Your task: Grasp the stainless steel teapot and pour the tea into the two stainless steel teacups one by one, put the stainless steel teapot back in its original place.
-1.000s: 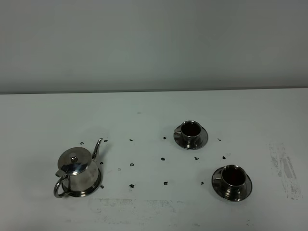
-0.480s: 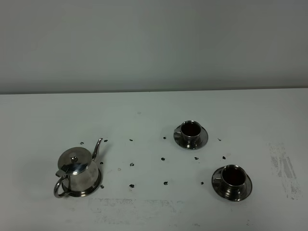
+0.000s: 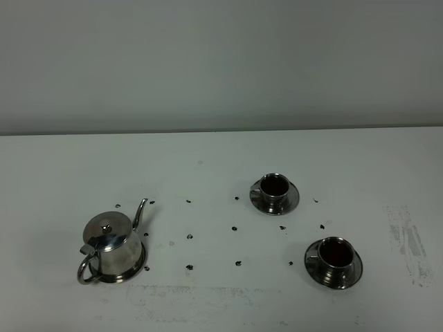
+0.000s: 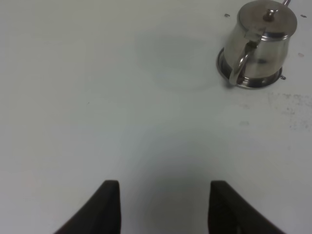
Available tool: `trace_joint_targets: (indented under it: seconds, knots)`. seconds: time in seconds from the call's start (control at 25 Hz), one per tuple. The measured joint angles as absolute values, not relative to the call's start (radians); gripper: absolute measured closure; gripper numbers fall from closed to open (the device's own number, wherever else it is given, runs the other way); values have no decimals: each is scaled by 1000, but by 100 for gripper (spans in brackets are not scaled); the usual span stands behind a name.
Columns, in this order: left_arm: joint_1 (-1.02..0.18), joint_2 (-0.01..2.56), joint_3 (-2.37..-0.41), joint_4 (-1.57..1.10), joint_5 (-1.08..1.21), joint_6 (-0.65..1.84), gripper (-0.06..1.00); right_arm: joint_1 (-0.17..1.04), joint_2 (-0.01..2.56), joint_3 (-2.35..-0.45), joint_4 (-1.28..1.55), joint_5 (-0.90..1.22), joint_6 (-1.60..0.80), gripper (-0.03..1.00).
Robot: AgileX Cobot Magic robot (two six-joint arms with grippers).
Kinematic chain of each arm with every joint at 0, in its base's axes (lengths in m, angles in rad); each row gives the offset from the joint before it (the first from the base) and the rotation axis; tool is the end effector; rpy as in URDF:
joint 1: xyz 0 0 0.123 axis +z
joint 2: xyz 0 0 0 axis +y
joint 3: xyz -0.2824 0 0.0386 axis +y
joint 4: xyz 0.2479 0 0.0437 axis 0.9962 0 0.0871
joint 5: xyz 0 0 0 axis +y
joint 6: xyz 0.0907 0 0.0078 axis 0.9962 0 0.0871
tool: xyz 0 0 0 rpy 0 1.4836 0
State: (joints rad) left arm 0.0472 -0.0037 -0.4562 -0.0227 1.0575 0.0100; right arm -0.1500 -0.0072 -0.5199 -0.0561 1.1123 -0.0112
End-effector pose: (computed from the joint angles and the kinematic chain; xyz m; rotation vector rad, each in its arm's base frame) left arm -0.0004 -0.0018 0.2652 -0.0382 2.0806 0.0075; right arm -0.0111 -0.0030 0.2785 0.1489 2.0663 -0.1664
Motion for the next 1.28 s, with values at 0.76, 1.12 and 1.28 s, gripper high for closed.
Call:
trace_joint_targets:
  seconds: [0.76, 1.12, 1.28]
  knots:
    - [47, -4, -456, -23, 1057, 10, 51, -150, -7, -520, -56, 1112, -11, 74]
    - [47, -4, -456, -23, 1057, 10, 51, -150, -7, -520, -56, 1112, -11, 74]
    - [47, -4, -456, -23, 1057, 10, 51, -150, -7, -520, -56, 1112, -11, 74]
